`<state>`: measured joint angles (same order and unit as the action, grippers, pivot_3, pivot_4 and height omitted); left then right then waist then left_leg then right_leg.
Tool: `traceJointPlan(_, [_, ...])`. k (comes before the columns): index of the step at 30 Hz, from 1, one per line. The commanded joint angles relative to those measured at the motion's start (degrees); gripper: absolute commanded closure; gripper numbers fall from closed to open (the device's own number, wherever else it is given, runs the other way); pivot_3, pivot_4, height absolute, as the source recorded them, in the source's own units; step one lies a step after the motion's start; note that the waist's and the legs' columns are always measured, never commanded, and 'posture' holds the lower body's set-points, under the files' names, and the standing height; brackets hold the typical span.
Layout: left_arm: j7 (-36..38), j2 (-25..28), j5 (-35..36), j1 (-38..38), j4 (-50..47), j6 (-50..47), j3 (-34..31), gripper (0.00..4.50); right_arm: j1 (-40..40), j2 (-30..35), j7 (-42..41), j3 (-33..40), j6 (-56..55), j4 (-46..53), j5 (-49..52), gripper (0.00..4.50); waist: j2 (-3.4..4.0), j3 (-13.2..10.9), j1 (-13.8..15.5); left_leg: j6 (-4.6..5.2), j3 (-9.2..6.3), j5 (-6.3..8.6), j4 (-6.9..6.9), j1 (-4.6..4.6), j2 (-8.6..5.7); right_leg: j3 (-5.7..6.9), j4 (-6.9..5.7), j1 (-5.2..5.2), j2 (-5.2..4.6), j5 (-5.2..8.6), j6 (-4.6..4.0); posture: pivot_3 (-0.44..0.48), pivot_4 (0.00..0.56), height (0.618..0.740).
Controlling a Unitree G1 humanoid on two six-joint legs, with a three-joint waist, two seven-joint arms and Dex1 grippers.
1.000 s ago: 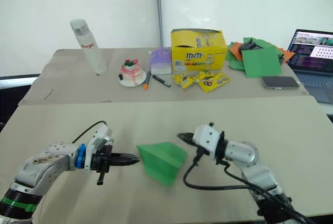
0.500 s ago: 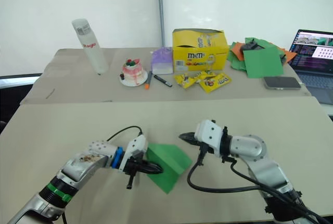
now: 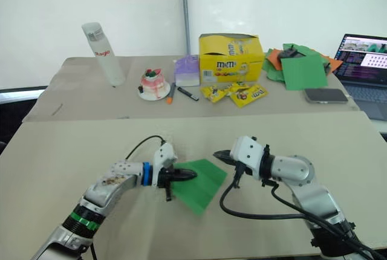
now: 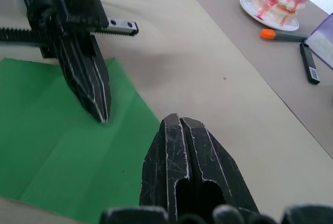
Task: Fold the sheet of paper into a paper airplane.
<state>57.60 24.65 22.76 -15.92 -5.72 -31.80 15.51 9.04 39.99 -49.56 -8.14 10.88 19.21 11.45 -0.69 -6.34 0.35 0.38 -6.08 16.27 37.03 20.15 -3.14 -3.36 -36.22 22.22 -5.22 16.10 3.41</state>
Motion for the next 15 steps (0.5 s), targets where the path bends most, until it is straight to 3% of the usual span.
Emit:
traceJointPlan(1, [6.2,3.4,6.3,1.0,-6.6,-0.7,-3.3,4.5,0.5,0.2,-0.2,1.7,0.8,1.3,0.9,4.46,0.0,0.0,-0.1,0.0,0.0,0.0,-0.01,0.01,0.0,0.0,0.0,0.0,-0.02,0.0,0.0,0.0,0.15,0.74])
traceJointPlan(7, [12.6,11.6,6.1,1.3,-4.3,0.0,-4.0,4.5,0.6,-0.5,-0.2,1.6,1.0,0.7,0.9,4.46,0.03,0.0,0.1,-0.01,0.0,-0.01,-0.04,-0.02,-0.02,0.0,0.01,-0.01,-0.03,0.0,0.0,0.0,0.15,0.74])
traceJointPlan(8, [12.6,12.1,5.8,1.0,-3.7,-0.8,-3.7,3.97,0.5,-0.6,-0.1,1.5,1.0,0.7,0.8,4.5,0.03,0.0,0.2,-0.01,0.0,-0.01,-0.04,-0.02,-0.03,0.01,0.02,-0.02,-0.04,0.0,0.0,0.0,0.15,0.74])
traceJointPlan(13, [13.3,14.4,3.2,0.7,-0.9,-3.0,-0.8,2.36,-0.1,-1.2,0.5,1.5,1.1,1.0,0.5,4.5,0.03,0.0,0.1,-0.01,0.0,-0.01,-0.04,-0.01,-0.04,0.01,0.05,-0.03,-0.03,0.0,0.0,0.0,0.15,0.74])
traceJointPlan(15, [11.7,13.2,5.7,-0.2,0.9,-7.1,-2.5,1.73,-0.6,-1.4,0.9,1.7,1.2,1.1,0.5,4.5,0.03,0.0,0.1,-0.01,0.0,0.0,-0.05,-0.01,-0.03,0.01,0.03,-0.01,-0.02,0.0,0.0,0.0,0.15,0.74])
